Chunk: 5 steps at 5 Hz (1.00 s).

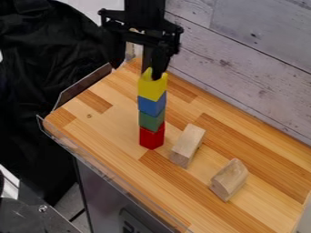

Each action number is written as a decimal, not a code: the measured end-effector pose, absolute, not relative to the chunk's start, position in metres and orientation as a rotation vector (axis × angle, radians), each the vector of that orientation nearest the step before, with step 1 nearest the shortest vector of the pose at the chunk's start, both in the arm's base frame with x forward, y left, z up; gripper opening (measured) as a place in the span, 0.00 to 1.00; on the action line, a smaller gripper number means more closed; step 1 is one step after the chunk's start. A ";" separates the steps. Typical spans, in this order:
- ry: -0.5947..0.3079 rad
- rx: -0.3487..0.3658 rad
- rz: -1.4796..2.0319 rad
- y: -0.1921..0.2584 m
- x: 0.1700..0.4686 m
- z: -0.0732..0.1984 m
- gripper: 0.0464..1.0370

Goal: Put the yellow cube on top of one block

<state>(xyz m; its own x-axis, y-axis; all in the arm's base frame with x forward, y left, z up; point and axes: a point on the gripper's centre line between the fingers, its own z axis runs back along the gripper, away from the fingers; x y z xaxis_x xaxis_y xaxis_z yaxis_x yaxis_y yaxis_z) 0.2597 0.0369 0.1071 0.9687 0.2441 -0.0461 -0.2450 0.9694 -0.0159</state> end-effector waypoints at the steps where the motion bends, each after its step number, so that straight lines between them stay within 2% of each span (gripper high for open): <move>1: 0.038 -0.024 0.238 0.037 0.261 0.107 0.96; 2: 0.065 -0.025 0.238 0.036 0.261 0.098 0.96; 5: 0.074 -0.016 0.202 0.020 0.259 0.092 0.96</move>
